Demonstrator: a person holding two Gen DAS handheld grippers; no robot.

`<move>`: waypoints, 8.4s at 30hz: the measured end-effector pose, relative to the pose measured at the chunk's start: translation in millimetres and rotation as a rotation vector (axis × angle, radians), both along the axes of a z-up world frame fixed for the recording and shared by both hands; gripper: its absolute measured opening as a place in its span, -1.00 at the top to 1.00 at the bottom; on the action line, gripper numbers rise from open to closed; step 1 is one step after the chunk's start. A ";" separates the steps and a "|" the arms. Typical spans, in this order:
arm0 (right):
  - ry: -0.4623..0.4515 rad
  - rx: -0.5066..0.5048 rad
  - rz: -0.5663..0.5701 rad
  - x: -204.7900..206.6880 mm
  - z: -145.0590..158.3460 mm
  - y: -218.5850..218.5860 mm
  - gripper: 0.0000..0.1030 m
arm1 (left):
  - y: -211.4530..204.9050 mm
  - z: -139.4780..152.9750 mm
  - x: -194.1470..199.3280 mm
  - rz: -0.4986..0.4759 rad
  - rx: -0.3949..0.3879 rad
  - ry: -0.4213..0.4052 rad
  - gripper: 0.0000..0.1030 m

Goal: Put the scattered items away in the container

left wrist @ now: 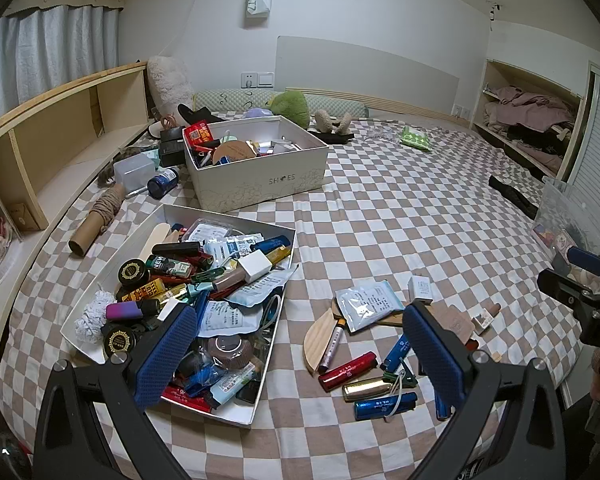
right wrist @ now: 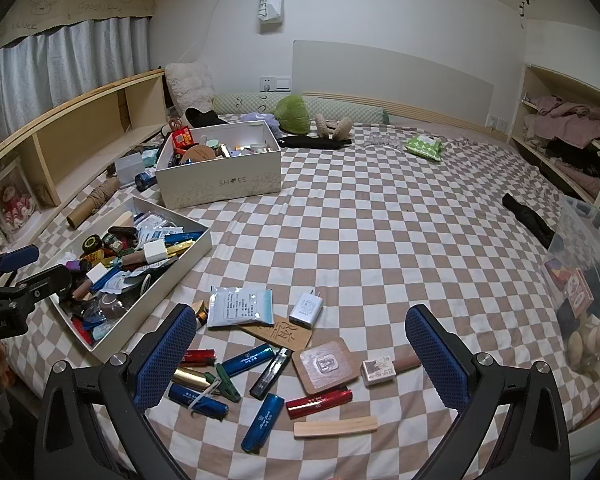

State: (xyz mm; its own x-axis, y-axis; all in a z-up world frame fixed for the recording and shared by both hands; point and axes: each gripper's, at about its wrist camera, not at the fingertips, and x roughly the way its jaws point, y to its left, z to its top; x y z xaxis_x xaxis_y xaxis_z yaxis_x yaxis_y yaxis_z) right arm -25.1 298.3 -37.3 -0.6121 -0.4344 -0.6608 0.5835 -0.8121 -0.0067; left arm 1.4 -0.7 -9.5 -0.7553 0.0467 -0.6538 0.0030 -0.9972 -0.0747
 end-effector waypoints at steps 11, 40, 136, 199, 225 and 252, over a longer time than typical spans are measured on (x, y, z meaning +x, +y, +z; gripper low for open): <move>-0.001 0.001 0.010 0.7 -1.0 -0.8 -1.00 | -0.8 -1.5 1.0 -0.007 0.005 0.003 -1.00; -0.038 0.000 0.064 -28.6 -46.6 19.6 -1.00 | 27.5 -39.0 -9.4 -0.030 0.051 -0.124 -1.00; -0.439 0.110 0.129 -49.7 -171.3 50.1 -0.93 | 129.1 -159.6 -50.3 -0.235 0.047 -0.440 -0.13; -0.253 0.030 0.161 -26.1 -95.1 10.7 -0.93 | 32.2 -31.4 -19.7 -0.203 0.272 -0.057 0.41; -0.052 0.041 0.274 -19.7 -18.4 -58.3 -0.93 | -86.7 46.6 -37.7 -0.059 0.075 0.096 0.41; -0.087 -0.070 0.483 24.3 -21.6 -177.5 -0.93 | -218.3 -13.0 -61.3 0.249 0.011 -0.084 0.41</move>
State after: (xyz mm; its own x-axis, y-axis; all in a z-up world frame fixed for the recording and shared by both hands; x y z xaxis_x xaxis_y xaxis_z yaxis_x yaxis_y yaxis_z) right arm -0.8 120.8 -58.9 -0.2741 -0.6999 -0.6595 0.8891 -0.4458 0.1037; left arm -59.9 -219.0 -22.5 -0.6874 -0.1258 -0.7153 0.2545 -0.9642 -0.0750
